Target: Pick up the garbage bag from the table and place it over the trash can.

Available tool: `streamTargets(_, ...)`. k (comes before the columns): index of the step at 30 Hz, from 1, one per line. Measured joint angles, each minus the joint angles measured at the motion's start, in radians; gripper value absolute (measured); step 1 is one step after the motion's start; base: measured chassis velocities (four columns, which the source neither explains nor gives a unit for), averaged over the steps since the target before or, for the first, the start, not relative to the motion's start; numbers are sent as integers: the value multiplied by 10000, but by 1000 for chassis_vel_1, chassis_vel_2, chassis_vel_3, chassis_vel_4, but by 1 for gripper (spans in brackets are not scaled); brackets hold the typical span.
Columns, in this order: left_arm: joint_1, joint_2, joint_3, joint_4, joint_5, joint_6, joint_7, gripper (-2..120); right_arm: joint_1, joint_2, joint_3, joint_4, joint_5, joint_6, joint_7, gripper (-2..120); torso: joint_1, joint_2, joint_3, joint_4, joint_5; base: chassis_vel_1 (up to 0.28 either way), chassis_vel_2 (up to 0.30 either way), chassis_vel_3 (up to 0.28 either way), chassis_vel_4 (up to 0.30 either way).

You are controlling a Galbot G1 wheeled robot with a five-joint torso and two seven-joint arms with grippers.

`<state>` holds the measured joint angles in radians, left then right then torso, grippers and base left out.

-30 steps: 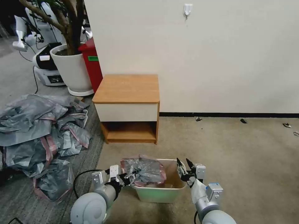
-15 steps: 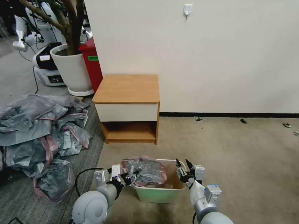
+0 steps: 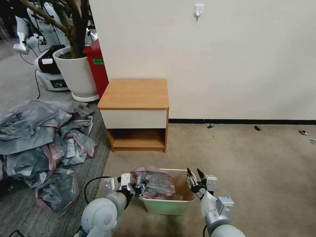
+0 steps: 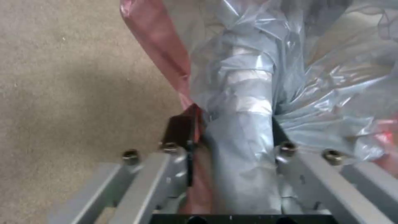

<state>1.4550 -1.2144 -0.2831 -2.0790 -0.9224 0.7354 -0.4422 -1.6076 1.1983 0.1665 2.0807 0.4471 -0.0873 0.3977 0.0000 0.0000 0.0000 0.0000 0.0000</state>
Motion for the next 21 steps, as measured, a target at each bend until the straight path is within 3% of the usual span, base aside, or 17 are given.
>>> streamTargets(7,-23,-21,-24,-18,9,7,9,3,6,-79,122,198,-168,42,-57,46,0,0,1,0,1,0,0,0,0)
streamTargets(14,-66,-36,-243,-83,87,8,489,2,-109,-576,213,1203,77,28,-719,47,0,0,0,0,0,0,0,0,0)
streamTargets(21,-116,-19,-397,-43,812,8,1168,2,-408,-1387,436,2218,1277,-868,-2204,47,0,0,0,0,-1,0,0,0,0)
